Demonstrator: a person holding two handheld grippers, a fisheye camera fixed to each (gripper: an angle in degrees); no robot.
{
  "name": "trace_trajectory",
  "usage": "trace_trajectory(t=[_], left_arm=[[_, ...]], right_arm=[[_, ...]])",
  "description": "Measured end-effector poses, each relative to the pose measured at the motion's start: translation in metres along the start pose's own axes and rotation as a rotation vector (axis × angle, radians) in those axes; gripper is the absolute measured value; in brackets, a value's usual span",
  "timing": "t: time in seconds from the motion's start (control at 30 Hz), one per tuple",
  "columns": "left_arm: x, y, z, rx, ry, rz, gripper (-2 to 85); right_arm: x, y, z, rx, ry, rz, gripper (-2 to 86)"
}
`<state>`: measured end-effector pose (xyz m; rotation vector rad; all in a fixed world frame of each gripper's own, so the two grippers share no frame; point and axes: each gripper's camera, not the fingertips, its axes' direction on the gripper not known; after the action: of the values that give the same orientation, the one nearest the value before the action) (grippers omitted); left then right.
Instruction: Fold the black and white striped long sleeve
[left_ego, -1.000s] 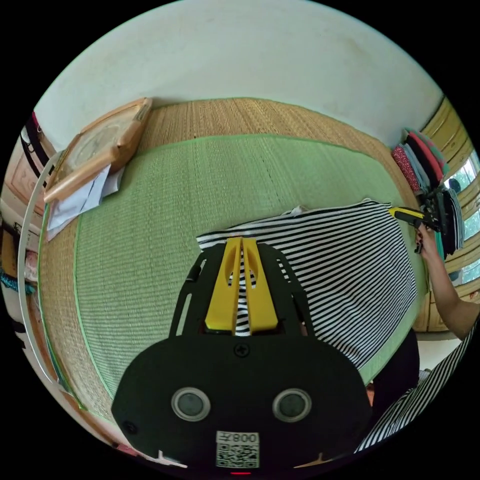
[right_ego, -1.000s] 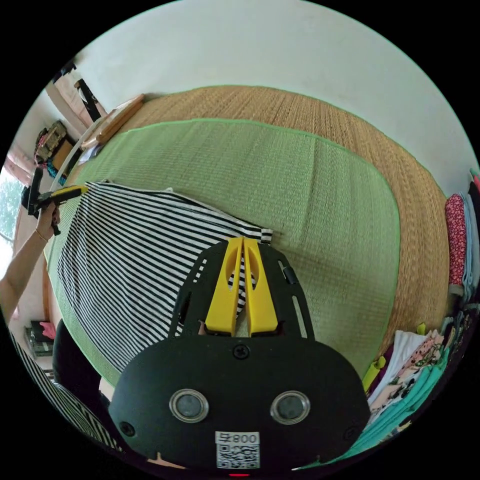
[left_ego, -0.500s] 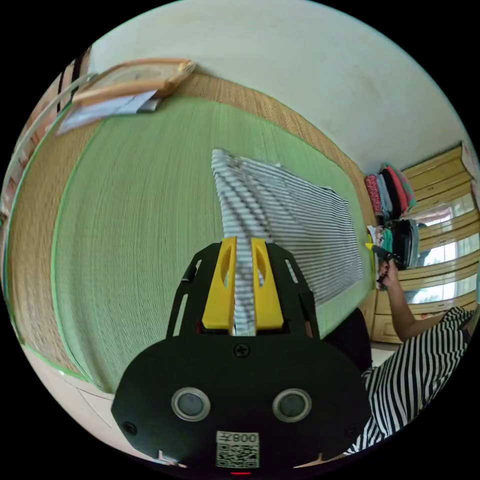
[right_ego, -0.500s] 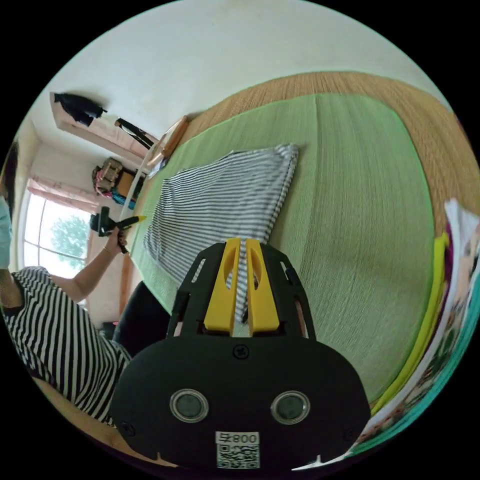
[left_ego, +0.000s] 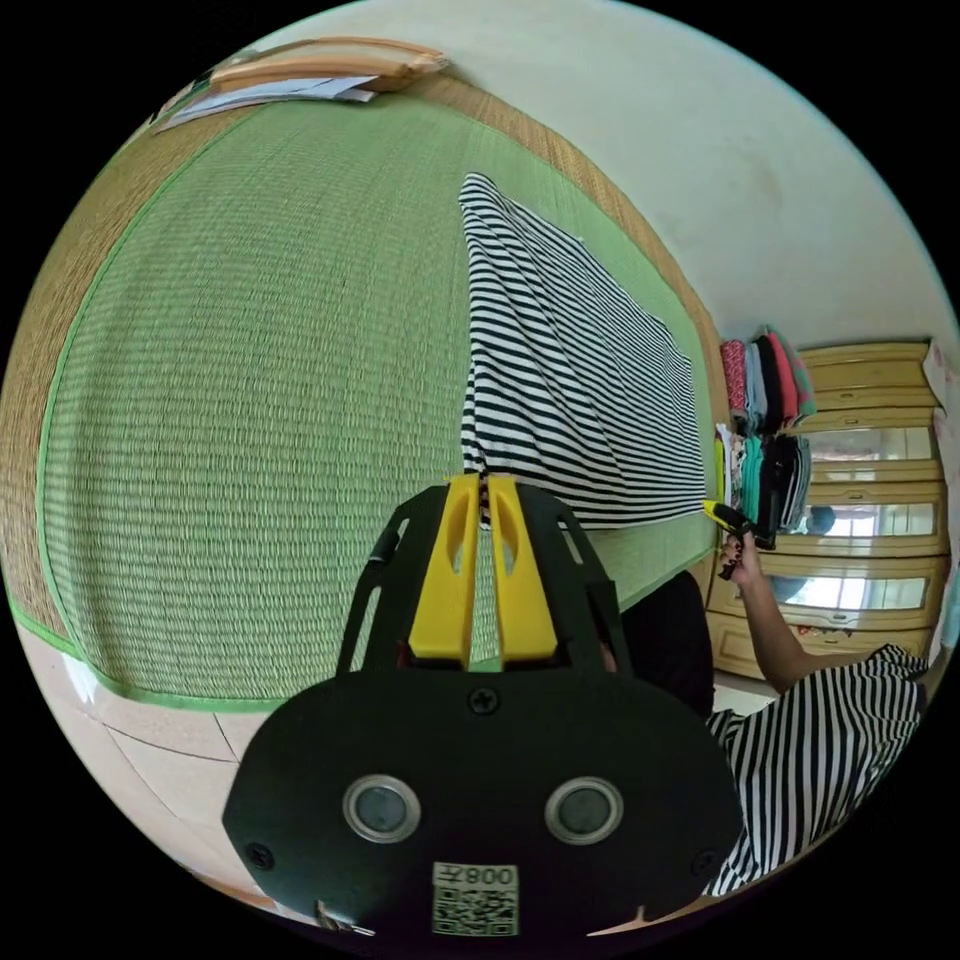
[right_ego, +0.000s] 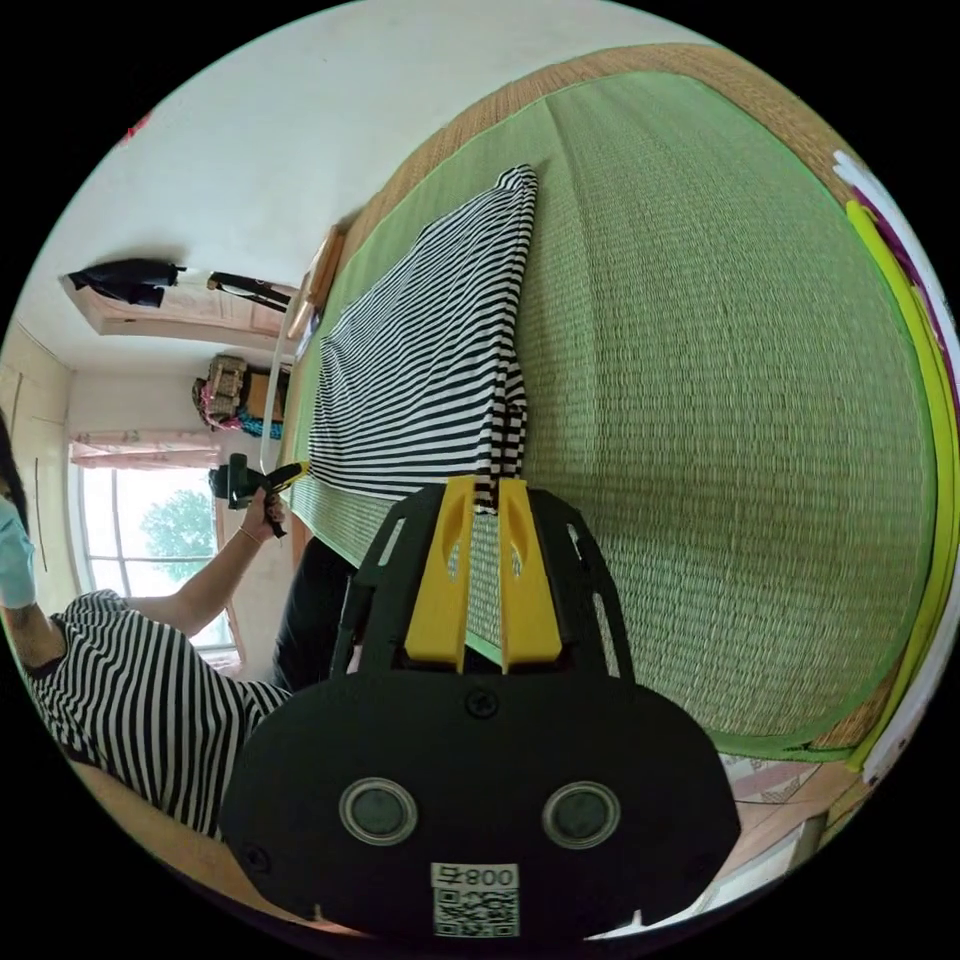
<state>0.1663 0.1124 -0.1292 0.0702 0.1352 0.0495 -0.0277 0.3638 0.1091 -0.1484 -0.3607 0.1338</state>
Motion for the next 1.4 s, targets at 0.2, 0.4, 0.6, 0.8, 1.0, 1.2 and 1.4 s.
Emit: trace_trajectory(t=[0.2,0.4,0.6,0.8,1.0,1.2,1.4], left_arm=[[0.003,0.008,-0.002,0.1,0.07,-0.019,1.0],[-0.007,0.021,0.029,0.086,0.076,-0.13,0.9],[0.019,0.035,0.035,0.187,0.037,-0.121,1.9],[0.161,0.021,0.086,0.094,0.06,0.345,4.2],[0.341,0.009,0.195,-0.117,0.145,0.815,8.0],[0.451,0.018,0.259,-0.144,-0.192,1.095,8.8],[0.48,0.015,0.272,-0.093,-0.256,1.051,2.2]], right_arm=[[0.015,0.017,0.002,0.039,-0.039,-0.013,0.9],[0.044,0.042,0.038,-0.005,-0.125,0.052,0.5],[0.05,0.063,0.055,0.02,-0.159,0.066,0.4],[0.035,0.06,0.058,0.034,-0.178,0.018,0.5],[0.015,0.05,0.052,0.049,-0.204,-0.02,0.5],[0.002,0.04,0.05,0.026,-0.235,-0.071,0.6],[0.003,0.033,0.044,0.032,-0.215,-0.111,1.6]])
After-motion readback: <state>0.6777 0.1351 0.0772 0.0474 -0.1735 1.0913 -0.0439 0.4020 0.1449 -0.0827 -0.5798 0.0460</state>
